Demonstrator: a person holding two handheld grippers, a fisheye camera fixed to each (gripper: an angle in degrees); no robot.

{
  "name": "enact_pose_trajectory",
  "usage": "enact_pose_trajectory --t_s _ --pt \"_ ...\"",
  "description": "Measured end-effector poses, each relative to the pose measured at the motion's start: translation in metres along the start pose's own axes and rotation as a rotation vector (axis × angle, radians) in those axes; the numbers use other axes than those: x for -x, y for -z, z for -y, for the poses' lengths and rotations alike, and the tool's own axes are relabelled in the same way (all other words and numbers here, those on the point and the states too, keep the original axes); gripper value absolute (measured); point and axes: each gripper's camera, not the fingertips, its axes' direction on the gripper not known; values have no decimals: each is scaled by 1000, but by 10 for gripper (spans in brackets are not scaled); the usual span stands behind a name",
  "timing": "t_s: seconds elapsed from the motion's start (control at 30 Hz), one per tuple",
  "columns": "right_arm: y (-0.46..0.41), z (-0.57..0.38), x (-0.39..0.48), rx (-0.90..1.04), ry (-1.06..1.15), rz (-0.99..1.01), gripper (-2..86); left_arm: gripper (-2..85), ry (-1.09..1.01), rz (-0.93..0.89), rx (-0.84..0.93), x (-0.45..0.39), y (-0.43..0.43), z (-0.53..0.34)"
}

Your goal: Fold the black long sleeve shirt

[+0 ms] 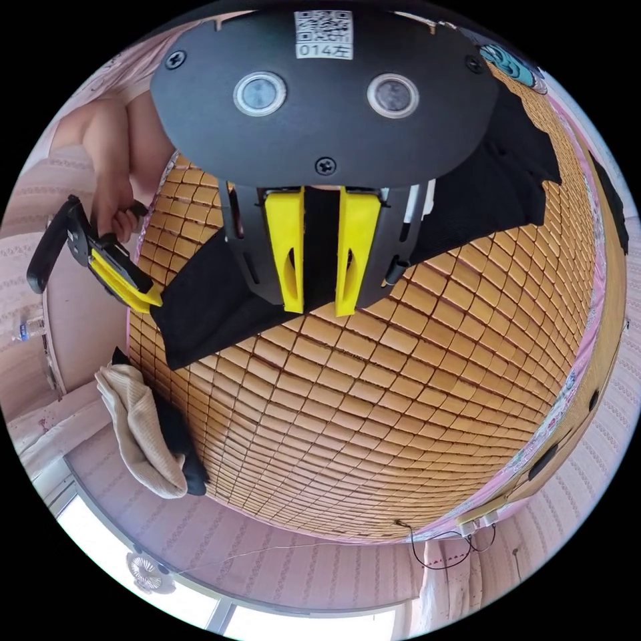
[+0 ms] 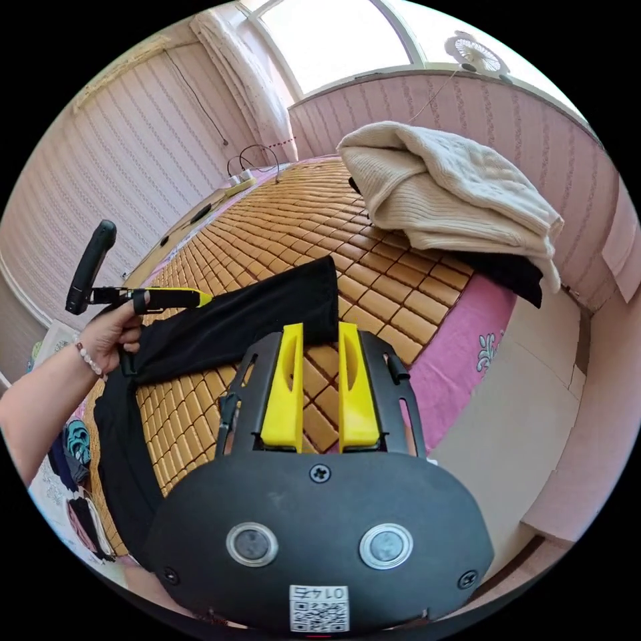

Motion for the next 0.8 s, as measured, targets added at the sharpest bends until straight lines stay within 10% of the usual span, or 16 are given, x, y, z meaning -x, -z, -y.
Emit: enact_pose_trajectory --t_s 0.8 --pt "44 -26 -21 -194 -58 296 11 -9 -77 -28 4 -3 37 -30"
